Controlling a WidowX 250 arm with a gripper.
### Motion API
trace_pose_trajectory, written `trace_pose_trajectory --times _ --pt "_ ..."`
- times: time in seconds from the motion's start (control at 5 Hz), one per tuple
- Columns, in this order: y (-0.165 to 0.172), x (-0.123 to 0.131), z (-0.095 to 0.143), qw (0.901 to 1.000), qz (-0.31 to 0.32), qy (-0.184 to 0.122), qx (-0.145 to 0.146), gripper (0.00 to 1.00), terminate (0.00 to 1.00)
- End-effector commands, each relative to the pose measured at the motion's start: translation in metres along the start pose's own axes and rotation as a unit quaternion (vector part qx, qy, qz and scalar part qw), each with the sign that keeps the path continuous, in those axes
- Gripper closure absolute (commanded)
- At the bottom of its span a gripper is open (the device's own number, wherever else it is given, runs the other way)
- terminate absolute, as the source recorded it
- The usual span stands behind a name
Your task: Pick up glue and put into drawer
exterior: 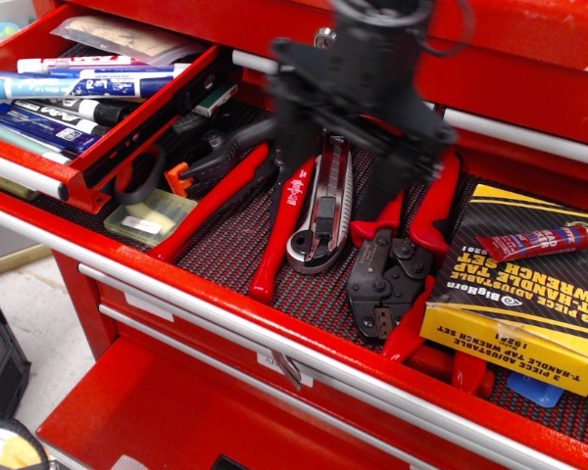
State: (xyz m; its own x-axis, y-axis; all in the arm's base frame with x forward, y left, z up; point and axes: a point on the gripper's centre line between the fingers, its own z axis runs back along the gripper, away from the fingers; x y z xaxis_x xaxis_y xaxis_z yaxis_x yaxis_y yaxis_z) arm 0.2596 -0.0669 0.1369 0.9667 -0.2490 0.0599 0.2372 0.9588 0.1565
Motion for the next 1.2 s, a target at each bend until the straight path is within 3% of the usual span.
trace_pose_trajectory --times 0.0,0.2,0.4,0.6,1.0 --pt "-0.029 0.050 0.022 0.9834 -0.151 -0.098 -0.021 0.00 0.00" --pt "-0.044 0.069 0.023 0.9850 -0.123 -0.117 -0.029 0.00 0.00" --pt "-0.048 0.078 -0.001 0.9733 -0.134 -0.180 -0.048 0.00 0.00" --pt "-0.056 0.090 -0.004 0.9702 -0.144 -0.191 -0.036 0.00 0.00" --pt "-0.067 0.100 -0.015 0.9688 -0.127 -0.205 -0.057 0.00 0.00"
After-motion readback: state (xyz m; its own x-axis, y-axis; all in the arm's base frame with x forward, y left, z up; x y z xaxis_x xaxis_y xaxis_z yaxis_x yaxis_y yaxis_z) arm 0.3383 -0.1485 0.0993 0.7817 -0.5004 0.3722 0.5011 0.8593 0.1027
